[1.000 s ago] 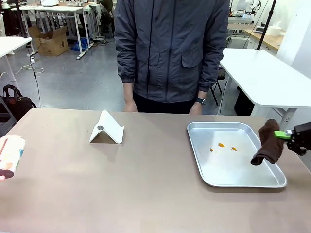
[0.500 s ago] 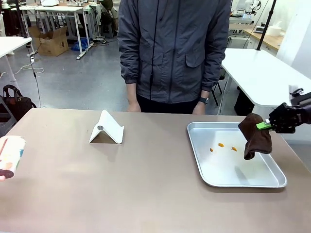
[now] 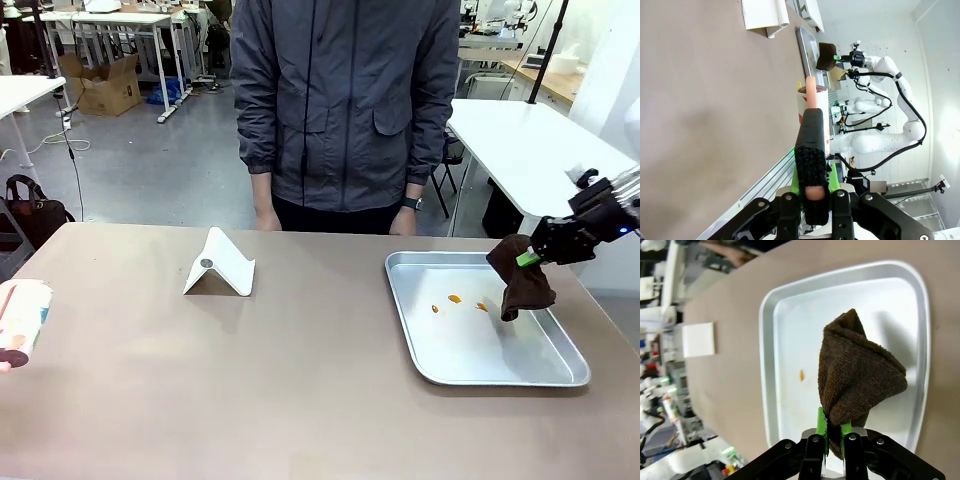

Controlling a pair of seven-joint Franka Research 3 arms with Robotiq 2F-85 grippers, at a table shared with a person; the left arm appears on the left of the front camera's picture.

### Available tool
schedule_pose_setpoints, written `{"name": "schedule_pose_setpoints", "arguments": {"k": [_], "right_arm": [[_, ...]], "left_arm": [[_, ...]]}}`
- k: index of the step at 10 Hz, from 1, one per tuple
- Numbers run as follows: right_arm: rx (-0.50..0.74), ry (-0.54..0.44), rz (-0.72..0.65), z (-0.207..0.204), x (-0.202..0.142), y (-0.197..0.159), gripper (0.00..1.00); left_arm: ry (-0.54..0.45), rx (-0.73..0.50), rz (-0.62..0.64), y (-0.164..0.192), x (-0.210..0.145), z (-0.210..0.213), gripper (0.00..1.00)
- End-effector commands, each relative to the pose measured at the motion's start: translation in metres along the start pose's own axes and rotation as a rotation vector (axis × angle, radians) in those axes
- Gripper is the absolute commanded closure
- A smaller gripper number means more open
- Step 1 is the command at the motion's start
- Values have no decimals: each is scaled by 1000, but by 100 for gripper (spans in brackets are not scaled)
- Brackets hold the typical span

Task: Clean the surface of the table.
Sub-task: Clean the area not pointed to by the person.

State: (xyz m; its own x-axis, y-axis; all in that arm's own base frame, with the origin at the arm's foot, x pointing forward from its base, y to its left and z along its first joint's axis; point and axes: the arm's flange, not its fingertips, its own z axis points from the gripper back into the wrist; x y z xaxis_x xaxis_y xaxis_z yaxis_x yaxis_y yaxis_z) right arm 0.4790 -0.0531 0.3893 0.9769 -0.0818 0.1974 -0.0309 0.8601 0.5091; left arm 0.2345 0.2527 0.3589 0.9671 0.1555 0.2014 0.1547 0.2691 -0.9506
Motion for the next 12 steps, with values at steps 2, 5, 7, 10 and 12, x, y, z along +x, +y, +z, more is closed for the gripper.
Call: {"name": "schedule_pose_setpoints", "arguments": {"k": [2,5,7,10,12], "right_arm": [[-110,-7,-1,-35,19,11,100],[-68,54,11,-82,33,16,100],[-5,96,59,-100,34,23,100],[57,163,121,-131,26,42,100],[71,207,189,-151,16,67,100]], "left_arm": [[-4,-3,-5,-4,-2,-1,77],[-4,-3,-5,-4,-2,-1,77],[-4,-3,-5,-4,-2,-1,77],[-4,-3,-5,-4,-2,-1,77],[-4,-3,-5,-4,-2,-1,77]]}}
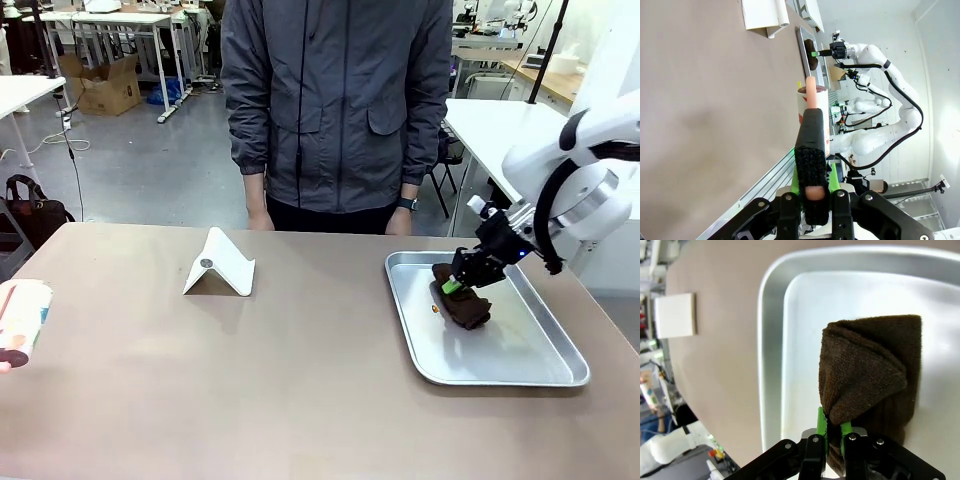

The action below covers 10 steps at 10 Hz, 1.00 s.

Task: Clean the surface of the table.
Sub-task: Clean the area not pointed to by the person.

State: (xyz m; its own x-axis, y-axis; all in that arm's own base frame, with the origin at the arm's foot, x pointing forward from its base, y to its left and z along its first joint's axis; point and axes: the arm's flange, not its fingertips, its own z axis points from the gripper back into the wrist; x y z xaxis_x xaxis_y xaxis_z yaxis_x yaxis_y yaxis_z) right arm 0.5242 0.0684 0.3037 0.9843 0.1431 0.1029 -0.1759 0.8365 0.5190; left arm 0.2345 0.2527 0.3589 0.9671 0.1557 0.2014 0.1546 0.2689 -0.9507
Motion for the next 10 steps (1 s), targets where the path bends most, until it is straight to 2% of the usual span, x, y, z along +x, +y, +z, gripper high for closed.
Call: {"name": "schedule_pose_setpoints", "arguments": {"k": [1,3,5,8,10], "right_arm": [[38,31,76,-15,-3,16,100],[0,69,134,-27,-13,27,100],[-87,60,148,-35,-18,29,100],[-143,-50,38,-20,-10,1,100],[-173,-78,-37,-8,-11,-24,100]], "left_arm": [[-4,-3,-5,-4,-2,-1,77],[-4,-3,-5,-4,-2,-1,77],[-4,-3,-5,-4,-2,-1,77],[-4,-3,-5,-4,-2,-1,77],[-4,-3,-5,-4,-2,-1,77]]}}
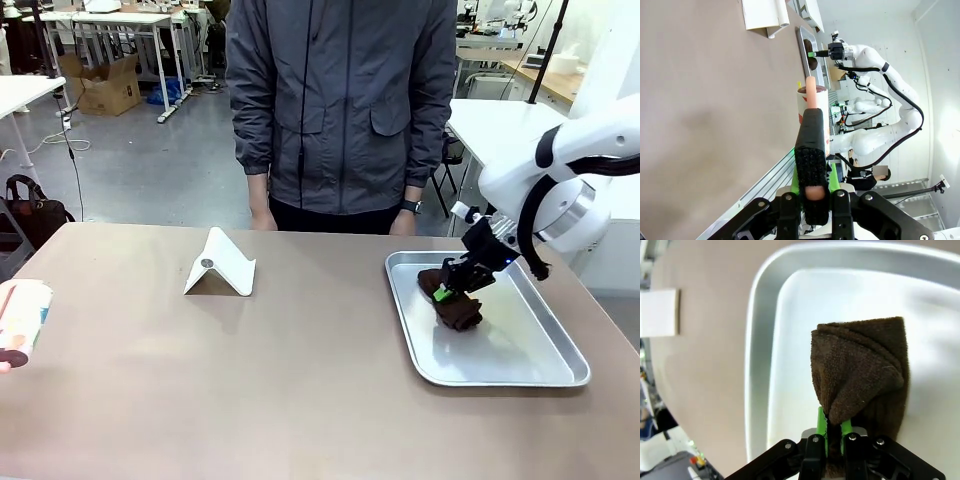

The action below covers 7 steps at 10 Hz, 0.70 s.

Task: Clean the surface of the table.
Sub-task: Clean the area not pointed to by the person.

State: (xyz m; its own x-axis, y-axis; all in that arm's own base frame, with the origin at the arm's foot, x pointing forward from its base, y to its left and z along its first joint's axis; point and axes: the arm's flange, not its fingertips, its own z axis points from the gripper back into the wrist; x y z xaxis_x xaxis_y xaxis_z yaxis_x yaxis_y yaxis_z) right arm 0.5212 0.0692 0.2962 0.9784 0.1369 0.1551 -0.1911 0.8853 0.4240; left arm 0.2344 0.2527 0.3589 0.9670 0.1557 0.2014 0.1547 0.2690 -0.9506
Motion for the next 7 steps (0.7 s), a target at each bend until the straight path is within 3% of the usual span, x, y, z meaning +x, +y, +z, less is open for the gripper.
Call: {"name": "schedule_pose_setpoints", "arguments": {"k": [1,4,7], "right_arm": [[-68,-30,-97,3,-10,-33,100],[26,-39,-219,23,-14,-64,100],[329,76,-311,33,-17,-64,100]], "left_arm": [[-4,-3,-5,-4,-2,-1,77],[-4,-3,-5,-4,-2,-1,77],[-4,-3,-5,-4,-2,-1,77]]}}
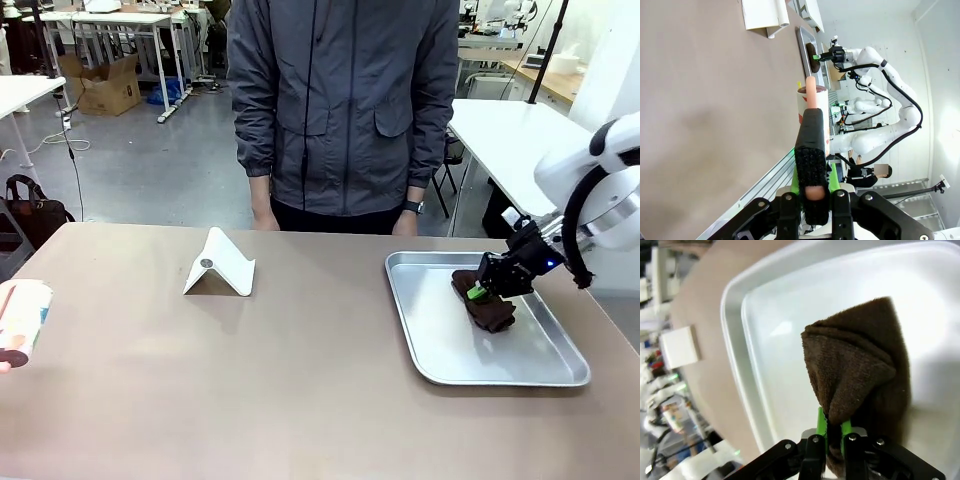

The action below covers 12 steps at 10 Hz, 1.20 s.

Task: Clean the surface of the table.
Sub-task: Clean the area not pointed to by the person.

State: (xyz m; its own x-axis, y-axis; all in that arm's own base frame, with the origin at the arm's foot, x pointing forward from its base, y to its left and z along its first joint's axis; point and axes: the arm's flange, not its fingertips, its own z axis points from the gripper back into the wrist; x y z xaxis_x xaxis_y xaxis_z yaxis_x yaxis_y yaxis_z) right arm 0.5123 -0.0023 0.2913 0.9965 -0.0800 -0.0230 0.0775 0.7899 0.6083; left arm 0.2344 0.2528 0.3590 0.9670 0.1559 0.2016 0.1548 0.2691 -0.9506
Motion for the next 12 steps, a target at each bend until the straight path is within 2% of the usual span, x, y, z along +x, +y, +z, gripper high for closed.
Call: {"name": "schedule_pose_setpoints", "arguments": {"k": [1,4,6,7,9,11,12], "right_arm": [[254,136,-53,7,-2,5,100],[498,220,-77,18,-13,13,100],[715,258,-58,41,-30,17,100],[754,222,-122,57,-43,19,100],[857,229,-147,87,-69,21,100],[920,46,-185,104,-78,13,100],[843,222,-119,90,-64,12,100]], "left_arm": [[-3,-3,-5,-4,-2,-1,77],[-3,-3,-5,-4,-2,-1,77],[-3,-3,-5,-4,-2,-1,77],[-3,-3,-5,-4,-2,-1,77],[-3,-3,-5,-4,-2,-1,77],[-3,-3,-5,-4,-2,-1,77],[-3,-3,-5,-4,-2,-1,77]]}}
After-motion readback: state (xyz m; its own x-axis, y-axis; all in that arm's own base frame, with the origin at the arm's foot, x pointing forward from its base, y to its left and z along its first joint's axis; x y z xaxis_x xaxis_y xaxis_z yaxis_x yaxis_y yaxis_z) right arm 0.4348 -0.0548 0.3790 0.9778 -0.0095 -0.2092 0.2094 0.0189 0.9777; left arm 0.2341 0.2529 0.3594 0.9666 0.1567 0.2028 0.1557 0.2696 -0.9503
